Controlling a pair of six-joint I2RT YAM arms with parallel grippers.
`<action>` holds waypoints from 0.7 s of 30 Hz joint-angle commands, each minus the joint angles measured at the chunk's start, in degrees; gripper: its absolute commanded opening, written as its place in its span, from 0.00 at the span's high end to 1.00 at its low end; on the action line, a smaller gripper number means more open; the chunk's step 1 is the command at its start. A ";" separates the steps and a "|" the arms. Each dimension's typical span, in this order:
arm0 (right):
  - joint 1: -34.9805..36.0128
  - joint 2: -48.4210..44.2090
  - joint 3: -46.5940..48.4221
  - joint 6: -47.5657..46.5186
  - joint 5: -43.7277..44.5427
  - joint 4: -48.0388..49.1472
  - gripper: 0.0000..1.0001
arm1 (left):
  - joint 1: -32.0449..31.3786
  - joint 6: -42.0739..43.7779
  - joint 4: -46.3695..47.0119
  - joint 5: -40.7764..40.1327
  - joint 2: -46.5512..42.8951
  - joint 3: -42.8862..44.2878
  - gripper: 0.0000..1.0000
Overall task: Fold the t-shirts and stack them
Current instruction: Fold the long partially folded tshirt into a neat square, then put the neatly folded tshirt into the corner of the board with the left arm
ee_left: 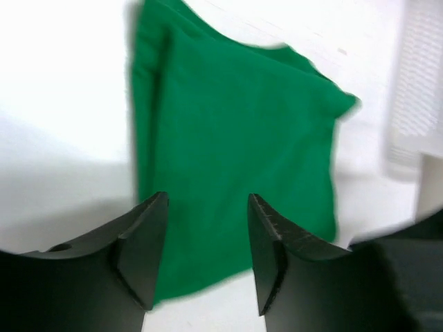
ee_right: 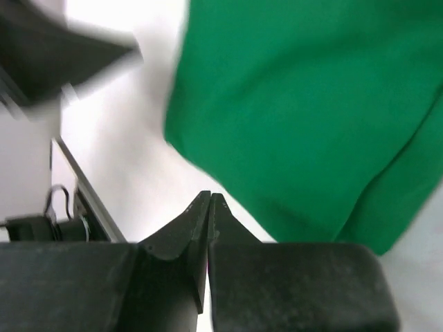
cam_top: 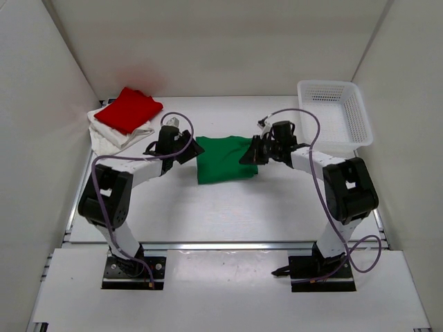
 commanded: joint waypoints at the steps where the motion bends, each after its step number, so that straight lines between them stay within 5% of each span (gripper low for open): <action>1: 0.92 3.17 -5.18 2.78 -1.40 5.84 1.00 | 1.22 4.82 -7.06 -3.80 4.41 4.85 0.39; 8: 0.21 2.83 -10.62 5.06 -1.57 9.61 0.99 | 0.35 10.02 -12.96 -2.76 12.15 11.71 0.33; 13: -0.83 -5.06 -12.55 4.89 -2.28 10.23 0.66 | 0.08 10.37 -13.05 -1.17 16.46 13.90 0.39; 21: 0.12 -17.74 -20.28 5.24 -1.75 10.58 0.66 | -1.15 5.19 -7.77 3.83 20.69 16.80 1.00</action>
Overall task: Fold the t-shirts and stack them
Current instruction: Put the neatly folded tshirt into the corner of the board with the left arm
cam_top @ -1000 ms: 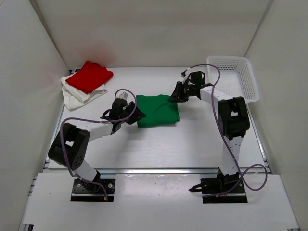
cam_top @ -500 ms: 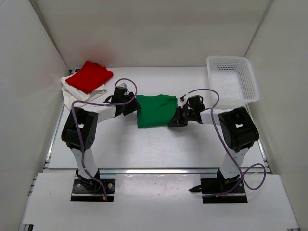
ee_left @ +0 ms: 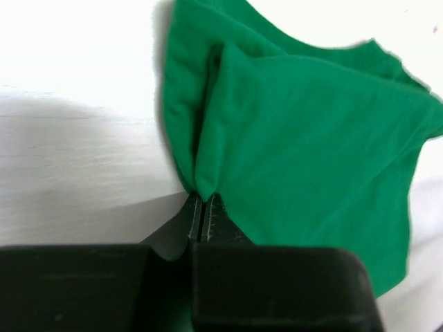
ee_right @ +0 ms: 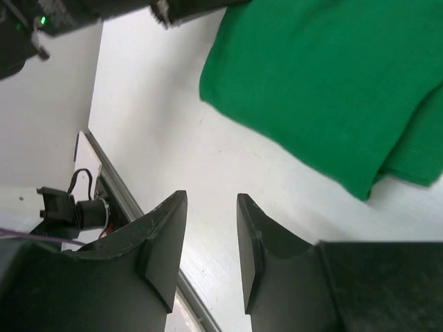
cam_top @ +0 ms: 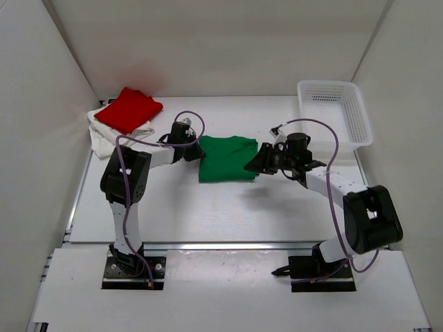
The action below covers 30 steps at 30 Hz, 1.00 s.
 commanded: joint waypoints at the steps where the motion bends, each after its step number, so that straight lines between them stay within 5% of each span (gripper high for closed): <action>1: 0.30 -4.29 -4.11 0.43 -0.26 2.16 0.67 | -1.94 -2.44 -0.60 2.33 1.72 3.99 1.00; 5: 0.48 -8.86 -7.98 -0.01 0.87 1.11 0.66 | -3.96 0.79 -8.58 1.10 3.12 21.54 1.00; 9: -1.28 -10.89 -11.50 -0.18 -0.17 0.58 0.67 | 0.85 2.56 -16.76 0.31 3.56 38.26 1.00; 13: -2.25 -12.04 -12.91 -1.24 -0.97 -1.08 0.67 | 12.79 0.63 -16.08 1.35 -0.03 39.79 1.00; 17: -2.25 -12.39 -14.14 -2.03 -1.85 -1.71 0.67 | 23.60 -1.04 -13.80 -0.39 -4.95 32.17 1.00; 18: -2.08 -12.30 -14.75 -2.12 -2.46 -1.44 0.66 | 24.77 -1.13 -12.92 -2.14 -7.49 27.27 0.95; 19: -1.73 -12.22 -15.63 -1.77 -3.16 -0.75 0.67 | 27.21 -0.87 -10.30 -3.72 -10.12 22.78 0.73; 20: -1.29 -12.30 -15.90 -1.51 -3.25 -0.30 0.66 | 28.81 -0.52 -8.53 -4.87 -11.02 20.74 0.25; 22: -0.50 -12.92 -16.60 -1.68 -3.17 -0.21 0.66 | 31.53 -1.48 -5.64 -5.50 -15.22 12.67 0.01; 26: 1.26 -14.41 -20.10 -0.81 -2.73 0.57 0.66 | 34.88 -7.01 1.04 -7.52 -23.57 -0.79 0.01; 30: 3.63 -17.92 -25.20 1.13 -0.19 2.07 0.65 | 31.56 -8.07 3.43 -5.51 -29.47 -10.21 0.01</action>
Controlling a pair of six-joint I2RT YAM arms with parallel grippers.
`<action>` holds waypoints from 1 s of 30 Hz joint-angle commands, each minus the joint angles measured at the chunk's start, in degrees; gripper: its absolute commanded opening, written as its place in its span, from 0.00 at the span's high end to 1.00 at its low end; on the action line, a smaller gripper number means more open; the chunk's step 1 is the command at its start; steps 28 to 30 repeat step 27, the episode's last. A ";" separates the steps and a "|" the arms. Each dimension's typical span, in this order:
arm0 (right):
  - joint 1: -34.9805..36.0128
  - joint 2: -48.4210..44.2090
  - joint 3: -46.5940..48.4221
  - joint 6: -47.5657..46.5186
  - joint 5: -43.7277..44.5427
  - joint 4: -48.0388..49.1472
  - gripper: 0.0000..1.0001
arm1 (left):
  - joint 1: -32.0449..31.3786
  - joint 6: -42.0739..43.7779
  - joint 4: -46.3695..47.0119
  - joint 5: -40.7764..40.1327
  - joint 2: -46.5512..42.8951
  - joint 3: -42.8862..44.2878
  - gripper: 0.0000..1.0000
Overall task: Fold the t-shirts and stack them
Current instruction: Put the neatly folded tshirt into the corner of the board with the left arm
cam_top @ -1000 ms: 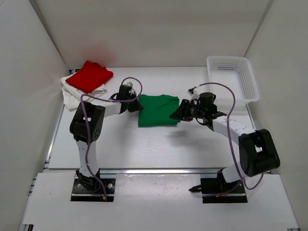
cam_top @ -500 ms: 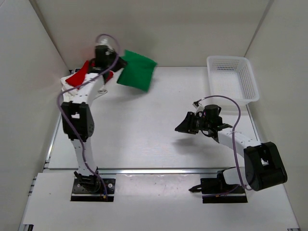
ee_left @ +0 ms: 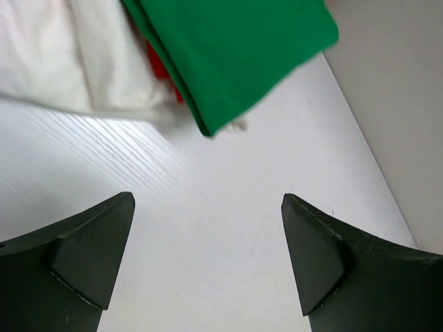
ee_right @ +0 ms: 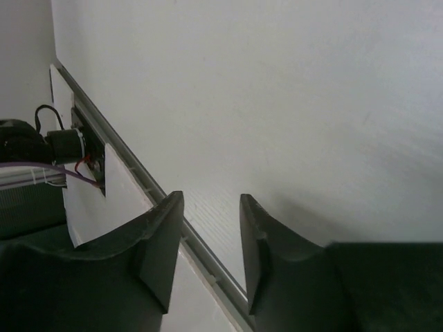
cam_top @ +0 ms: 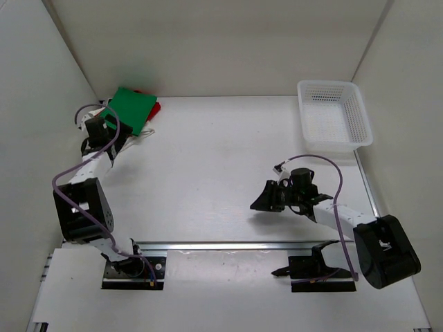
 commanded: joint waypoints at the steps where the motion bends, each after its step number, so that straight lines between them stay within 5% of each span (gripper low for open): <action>1: 2.09 -3.89 -2.94 0.70 2.31 2.71 0.61 | -3.79 -1.17 6.63 2.02 -6.64 -4.25 0.01; 2: 3.22 -5.03 -3.38 0.43 4.93 1.58 0.58 | -5.71 -0.64 5.76 2.63 -7.69 -4.96 0.01; 8: 9.11 -9.61 -3.39 0.08 14.25 -3.70 0.91 | -23.80 7.79 -5.57 2.29 -7.97 -3.30 0.01; 9: 10.16 -9.79 -3.39 -0.10 17.58 -5.45 0.67 | -27.14 9.02 -8.20 2.11 -7.96 -3.12 0.01; 10: 11.13 -10.23 -2.78 -0.36 19.35 -6.95 0.01 | -29.61 8.95 -10.31 1.68 -7.88 -3.03 0.01; 14: 9.30 -10.32 -2.07 -4.48 12.97 -6.53 0.01 | -34.64 10.52 -14.63 1.49 -9.46 -7.50 0.01; 18: 10.60 -14.78 -2.78 -5.35 9.80 -3.18 0.01 | -33.08 9.48 -16.31 1.67 -14.71 -17.32 0.01; 22: 17.98 -22.26 -3.47 -5.29 20.14 -5.48 0.01 | -25.70 10.70 -14.38 4.48 -24.54 -25.95 0.01; 30: 16.42 -25.36 -4.01 -3.27 20.16 -5.90 0.01 | -23.40 11.32 -15.78 0.80 -34.05 -25.80 0.01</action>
